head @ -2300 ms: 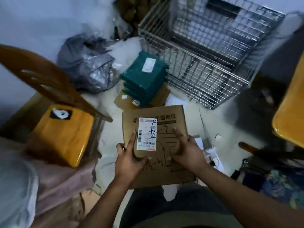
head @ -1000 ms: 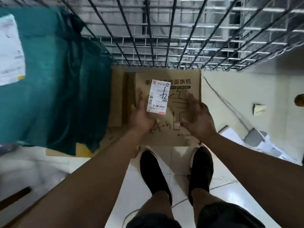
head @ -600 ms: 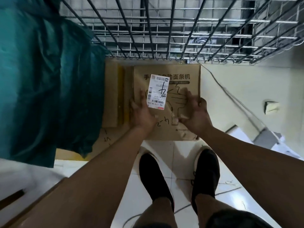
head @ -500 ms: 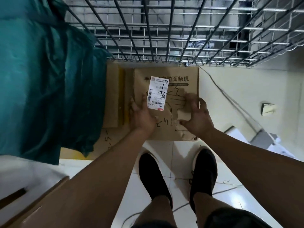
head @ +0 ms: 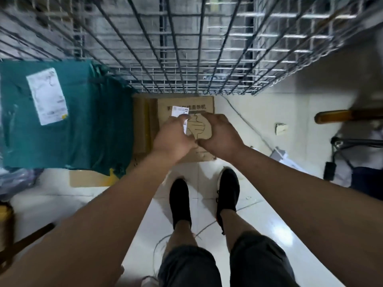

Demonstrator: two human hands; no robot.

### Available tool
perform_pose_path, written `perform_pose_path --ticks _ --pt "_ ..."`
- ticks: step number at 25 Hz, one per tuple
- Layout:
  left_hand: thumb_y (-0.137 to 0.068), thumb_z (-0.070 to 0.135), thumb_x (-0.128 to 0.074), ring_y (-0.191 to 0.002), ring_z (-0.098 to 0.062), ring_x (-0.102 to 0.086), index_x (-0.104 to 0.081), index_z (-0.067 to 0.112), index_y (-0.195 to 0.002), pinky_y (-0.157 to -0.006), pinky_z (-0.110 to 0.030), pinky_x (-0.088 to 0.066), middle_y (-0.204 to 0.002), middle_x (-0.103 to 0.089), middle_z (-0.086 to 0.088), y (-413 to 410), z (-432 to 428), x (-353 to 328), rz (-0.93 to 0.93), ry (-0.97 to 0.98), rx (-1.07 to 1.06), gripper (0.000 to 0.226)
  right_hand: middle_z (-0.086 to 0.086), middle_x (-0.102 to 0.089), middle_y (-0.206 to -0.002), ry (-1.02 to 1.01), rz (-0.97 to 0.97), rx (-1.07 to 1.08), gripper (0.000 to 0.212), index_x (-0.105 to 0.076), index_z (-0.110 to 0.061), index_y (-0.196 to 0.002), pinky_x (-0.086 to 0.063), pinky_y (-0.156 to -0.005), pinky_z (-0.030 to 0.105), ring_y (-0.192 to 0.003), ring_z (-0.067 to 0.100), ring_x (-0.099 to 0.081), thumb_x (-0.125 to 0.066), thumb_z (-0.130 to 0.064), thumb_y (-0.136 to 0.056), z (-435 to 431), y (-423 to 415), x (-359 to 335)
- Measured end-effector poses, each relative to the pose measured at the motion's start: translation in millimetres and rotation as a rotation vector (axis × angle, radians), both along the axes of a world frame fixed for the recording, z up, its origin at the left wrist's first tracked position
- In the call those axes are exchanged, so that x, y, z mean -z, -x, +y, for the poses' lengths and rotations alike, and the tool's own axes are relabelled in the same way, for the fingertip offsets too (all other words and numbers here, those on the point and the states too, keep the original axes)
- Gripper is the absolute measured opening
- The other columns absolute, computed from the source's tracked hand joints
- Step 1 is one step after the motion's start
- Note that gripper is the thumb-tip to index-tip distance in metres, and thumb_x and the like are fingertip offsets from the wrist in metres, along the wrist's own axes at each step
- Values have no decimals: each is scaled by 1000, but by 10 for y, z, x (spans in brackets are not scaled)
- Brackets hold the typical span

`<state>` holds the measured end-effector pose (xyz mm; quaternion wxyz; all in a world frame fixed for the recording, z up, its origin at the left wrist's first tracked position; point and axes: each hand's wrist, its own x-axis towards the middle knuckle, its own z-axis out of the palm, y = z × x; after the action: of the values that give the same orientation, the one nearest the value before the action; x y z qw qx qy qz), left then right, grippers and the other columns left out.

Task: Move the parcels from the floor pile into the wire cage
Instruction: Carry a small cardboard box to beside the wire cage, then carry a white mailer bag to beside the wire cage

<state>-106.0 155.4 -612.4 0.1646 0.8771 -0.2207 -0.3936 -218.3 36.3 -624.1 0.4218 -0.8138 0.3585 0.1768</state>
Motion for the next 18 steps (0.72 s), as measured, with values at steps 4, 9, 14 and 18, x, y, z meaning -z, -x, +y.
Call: perform_pose_path --ticks 4,9,14,18 --pt "-89 24 -63 -115 -25 -63 -51 30 -147 -90 -39 -57 -132 -61 -3 81 -101 -737 -69 -11 177 59 6 -57 -143 67 -30 -99 73 -47 -27 -149 -48 -102 33 -128 25 -55 -74 -26 -82 -23 39 -881" --pt "-99 33 -56 -110 -25 -64 -53 33 -143 -90 -43 -57 -126 -63 -2 290 -1 -1680 -102 30 285 45 3 -61 -136 99 9 -47 71 -48 -32 -148 -51 -96 33 -124 24 -57 -69 -24 -81 56 370 -1826" --pt "-96 32 -58 -115 -24 -63 -56 33 -143 -95 -41 -55 -132 -65 1 485 19 -2725 -109 77 375 47 1 -66 -128 133 19 168 64 -53 -35 -141 -51 -95 32 -120 23 -60 -72 -29 -80 134 819 -2838" --pt "-98 36 -59 -113 -23 -64 -53 36 -144 -95 -43 -54 -132 -66 3 669 -65 -3618 -128 127 508 47 0 -65 -130 133 -18 365 69 -51 -33 -144 -46 -92 27 -120 22 -60 -76 -34 -79 336 1141 -3649"
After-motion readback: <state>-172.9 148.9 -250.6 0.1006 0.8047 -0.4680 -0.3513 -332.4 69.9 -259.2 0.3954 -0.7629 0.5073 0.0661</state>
